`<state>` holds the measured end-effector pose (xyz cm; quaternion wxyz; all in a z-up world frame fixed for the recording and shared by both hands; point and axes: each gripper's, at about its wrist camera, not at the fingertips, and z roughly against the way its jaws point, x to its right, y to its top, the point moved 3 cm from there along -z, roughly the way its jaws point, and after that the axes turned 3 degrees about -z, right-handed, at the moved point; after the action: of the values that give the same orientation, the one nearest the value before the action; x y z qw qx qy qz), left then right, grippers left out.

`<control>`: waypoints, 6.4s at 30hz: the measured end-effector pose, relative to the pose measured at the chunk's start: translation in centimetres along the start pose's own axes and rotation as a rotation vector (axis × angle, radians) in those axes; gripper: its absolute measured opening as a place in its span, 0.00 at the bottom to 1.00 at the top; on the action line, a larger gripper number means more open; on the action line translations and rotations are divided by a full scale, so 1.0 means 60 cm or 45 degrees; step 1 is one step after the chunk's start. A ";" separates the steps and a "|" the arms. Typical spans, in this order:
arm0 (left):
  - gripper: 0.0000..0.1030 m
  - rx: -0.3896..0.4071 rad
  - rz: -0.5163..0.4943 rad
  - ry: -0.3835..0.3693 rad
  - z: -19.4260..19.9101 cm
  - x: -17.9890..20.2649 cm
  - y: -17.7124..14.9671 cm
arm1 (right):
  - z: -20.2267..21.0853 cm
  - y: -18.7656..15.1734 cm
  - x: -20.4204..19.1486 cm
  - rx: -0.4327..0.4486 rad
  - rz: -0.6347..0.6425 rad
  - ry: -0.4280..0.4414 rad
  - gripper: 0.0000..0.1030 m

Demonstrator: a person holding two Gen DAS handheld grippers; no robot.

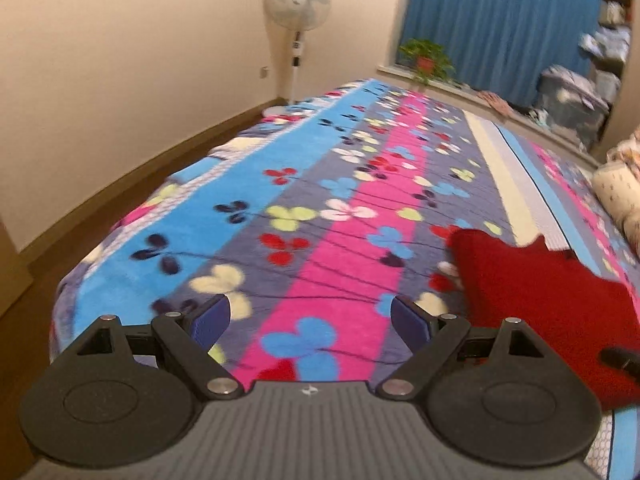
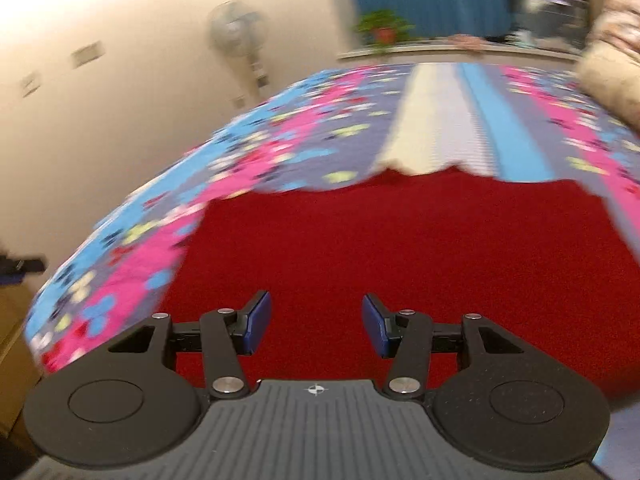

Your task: Fold small clothes

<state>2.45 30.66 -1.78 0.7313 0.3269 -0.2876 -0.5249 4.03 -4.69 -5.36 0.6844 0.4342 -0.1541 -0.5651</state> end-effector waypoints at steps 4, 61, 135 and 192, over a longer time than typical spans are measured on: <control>0.88 -0.003 0.092 0.022 0.009 -0.059 -0.008 | -0.031 -0.034 -0.109 -0.050 0.160 0.128 0.51; 0.88 -0.137 -0.334 -0.095 -0.119 0.307 0.018 | 0.156 0.073 0.491 0.007 -0.469 -0.105 0.13; 0.71 -0.037 -0.209 -0.457 -0.178 0.532 0.093 | -0.033 0.145 0.413 0.015 -0.250 0.248 0.23; 1.00 -0.002 -0.473 -0.324 0.026 0.472 -0.055 | 0.173 0.055 0.280 -0.019 -0.036 -0.350 0.84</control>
<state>7.38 2.56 -1.17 0.5800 0.3049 -0.3121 -0.6879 4.11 -24.37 -1.56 0.6520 0.3497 -0.2359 -0.6300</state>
